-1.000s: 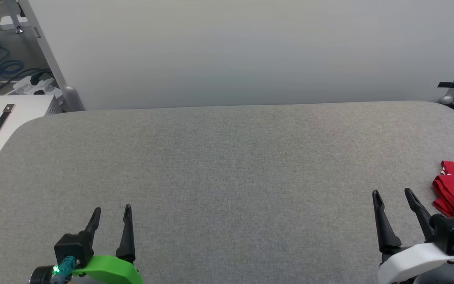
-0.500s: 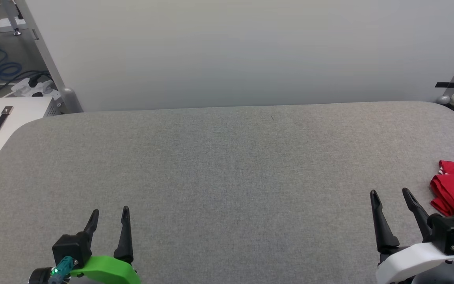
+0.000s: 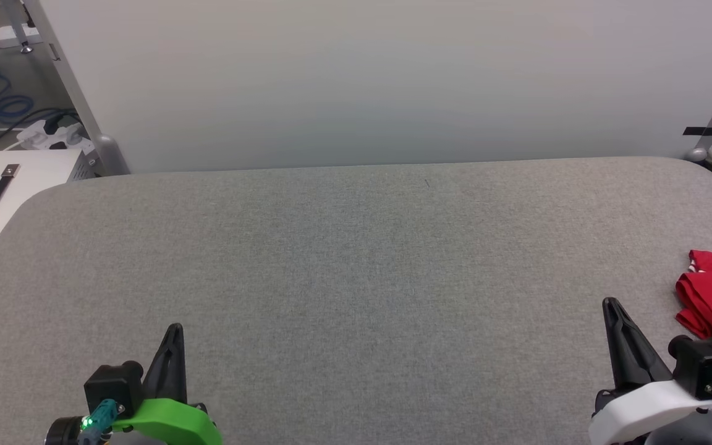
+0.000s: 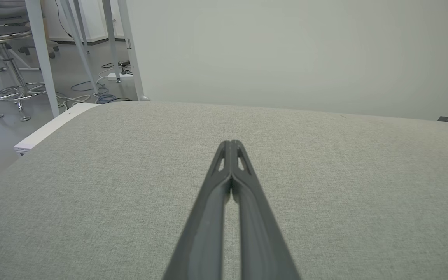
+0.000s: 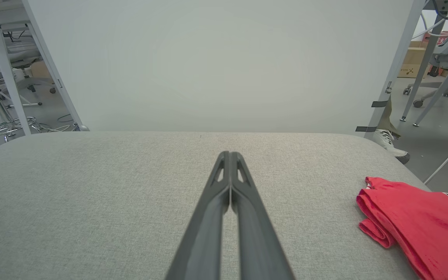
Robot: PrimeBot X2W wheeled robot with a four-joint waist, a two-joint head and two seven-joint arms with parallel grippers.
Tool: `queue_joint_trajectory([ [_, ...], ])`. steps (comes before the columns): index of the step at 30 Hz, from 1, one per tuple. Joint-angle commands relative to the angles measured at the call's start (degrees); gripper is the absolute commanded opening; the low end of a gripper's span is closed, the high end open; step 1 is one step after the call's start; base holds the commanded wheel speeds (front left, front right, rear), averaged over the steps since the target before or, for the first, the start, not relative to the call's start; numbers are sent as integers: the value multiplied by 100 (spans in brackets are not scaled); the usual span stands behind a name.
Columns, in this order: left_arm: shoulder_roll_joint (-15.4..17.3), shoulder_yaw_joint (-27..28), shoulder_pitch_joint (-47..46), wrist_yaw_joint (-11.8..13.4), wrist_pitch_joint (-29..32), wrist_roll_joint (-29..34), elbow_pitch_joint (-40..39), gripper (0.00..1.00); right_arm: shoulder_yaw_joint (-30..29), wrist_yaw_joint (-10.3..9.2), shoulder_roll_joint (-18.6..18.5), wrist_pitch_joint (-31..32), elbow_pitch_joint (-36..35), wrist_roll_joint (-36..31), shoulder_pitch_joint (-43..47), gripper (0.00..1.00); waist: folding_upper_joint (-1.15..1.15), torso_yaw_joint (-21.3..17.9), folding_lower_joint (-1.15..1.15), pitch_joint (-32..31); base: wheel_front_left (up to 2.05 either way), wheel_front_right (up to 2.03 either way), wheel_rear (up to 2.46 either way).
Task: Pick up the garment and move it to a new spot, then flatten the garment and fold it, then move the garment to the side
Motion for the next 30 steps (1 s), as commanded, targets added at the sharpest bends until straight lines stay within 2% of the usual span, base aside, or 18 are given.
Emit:
queue_joint_trajectory([
  [1, -86, 74, -19, -48, 56, 109, -43, 0, 13, -1, 1, -12, 48, -38, -63, 0, 0, 3, 0, 9, 0, 0, 0],
  [30, -478, 456, -76, -295, 390, 769, -225, 0, 55, -2, 4, -48, 298, -170, -251, 0, 0, 35, 0, 109, 0, 0, 0],
])
